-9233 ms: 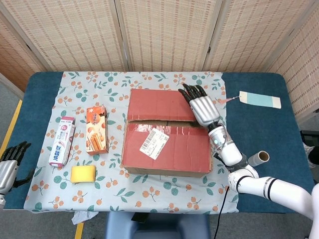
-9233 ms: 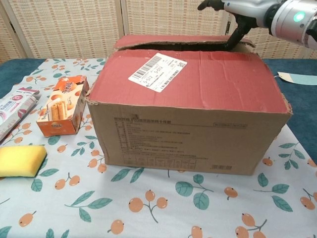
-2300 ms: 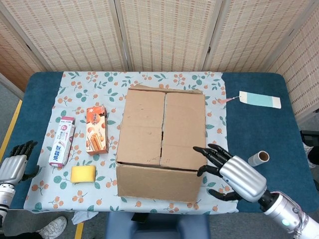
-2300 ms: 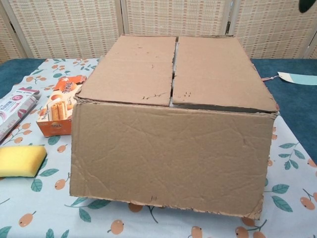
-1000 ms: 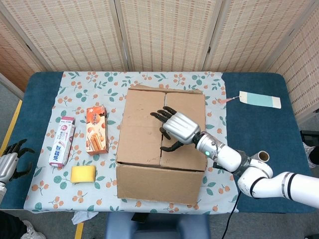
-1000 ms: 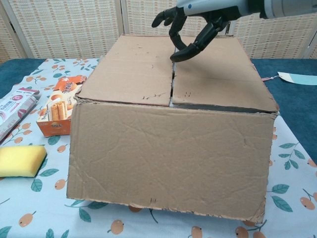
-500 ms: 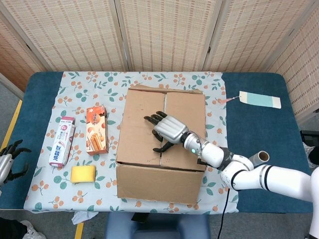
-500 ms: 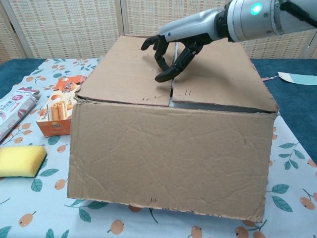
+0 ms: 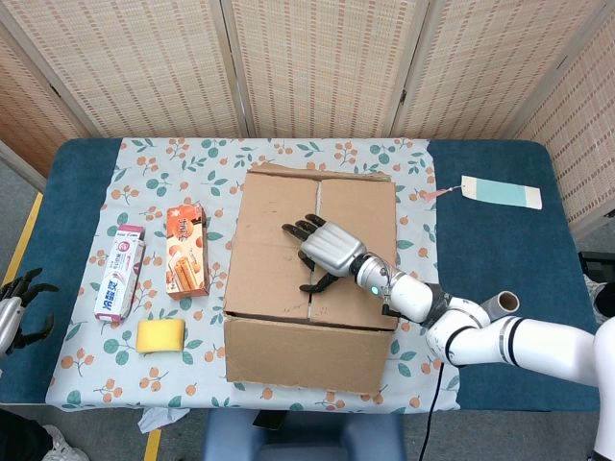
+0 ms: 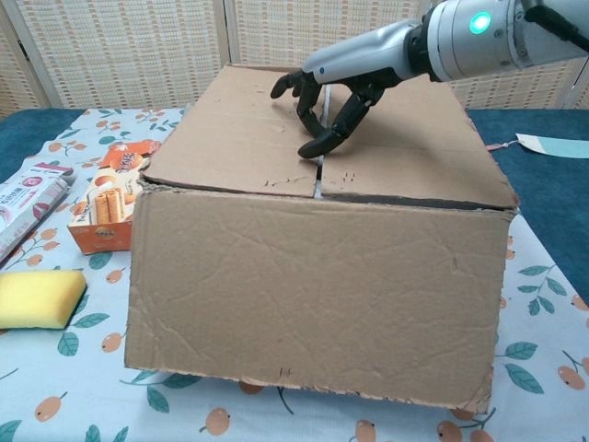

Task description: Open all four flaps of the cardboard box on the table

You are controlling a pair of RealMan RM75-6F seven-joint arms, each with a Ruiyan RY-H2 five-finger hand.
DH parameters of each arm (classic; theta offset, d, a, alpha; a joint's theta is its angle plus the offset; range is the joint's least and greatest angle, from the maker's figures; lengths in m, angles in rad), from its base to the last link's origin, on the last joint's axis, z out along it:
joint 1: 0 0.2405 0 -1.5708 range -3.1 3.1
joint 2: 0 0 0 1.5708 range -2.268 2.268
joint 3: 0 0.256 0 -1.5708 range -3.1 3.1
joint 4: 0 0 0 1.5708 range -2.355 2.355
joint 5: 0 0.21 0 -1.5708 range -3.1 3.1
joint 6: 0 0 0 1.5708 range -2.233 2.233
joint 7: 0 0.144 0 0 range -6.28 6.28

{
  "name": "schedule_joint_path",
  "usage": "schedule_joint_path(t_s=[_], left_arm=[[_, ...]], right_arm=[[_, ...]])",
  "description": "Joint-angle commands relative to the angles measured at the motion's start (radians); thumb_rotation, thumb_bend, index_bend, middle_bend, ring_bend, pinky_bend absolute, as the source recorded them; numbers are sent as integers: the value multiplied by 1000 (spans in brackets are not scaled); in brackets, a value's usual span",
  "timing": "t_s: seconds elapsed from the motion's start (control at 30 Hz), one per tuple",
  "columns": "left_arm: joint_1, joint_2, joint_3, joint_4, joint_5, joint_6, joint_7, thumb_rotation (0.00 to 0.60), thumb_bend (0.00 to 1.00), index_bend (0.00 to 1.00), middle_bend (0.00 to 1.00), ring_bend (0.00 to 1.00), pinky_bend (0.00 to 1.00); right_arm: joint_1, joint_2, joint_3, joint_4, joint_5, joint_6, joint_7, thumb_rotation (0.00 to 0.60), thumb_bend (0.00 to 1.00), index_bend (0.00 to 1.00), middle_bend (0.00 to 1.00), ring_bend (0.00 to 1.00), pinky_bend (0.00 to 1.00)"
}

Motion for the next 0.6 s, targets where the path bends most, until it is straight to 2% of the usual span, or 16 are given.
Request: schedule_joint_path(t_s=[0.03,0.6], left_arm=[[7,3,0,-17,0,13,24,600,570,296,79,36,0],[8,4,-4,-38,-20,11,74,600,570,267,79,35,0]], right_arm=[[-2,5,-11,-4,-2,12,-14,291,346,496,0,0,0],[-48,101,-23,-114,-29,91,-13,291,346,496,0,0,0]])
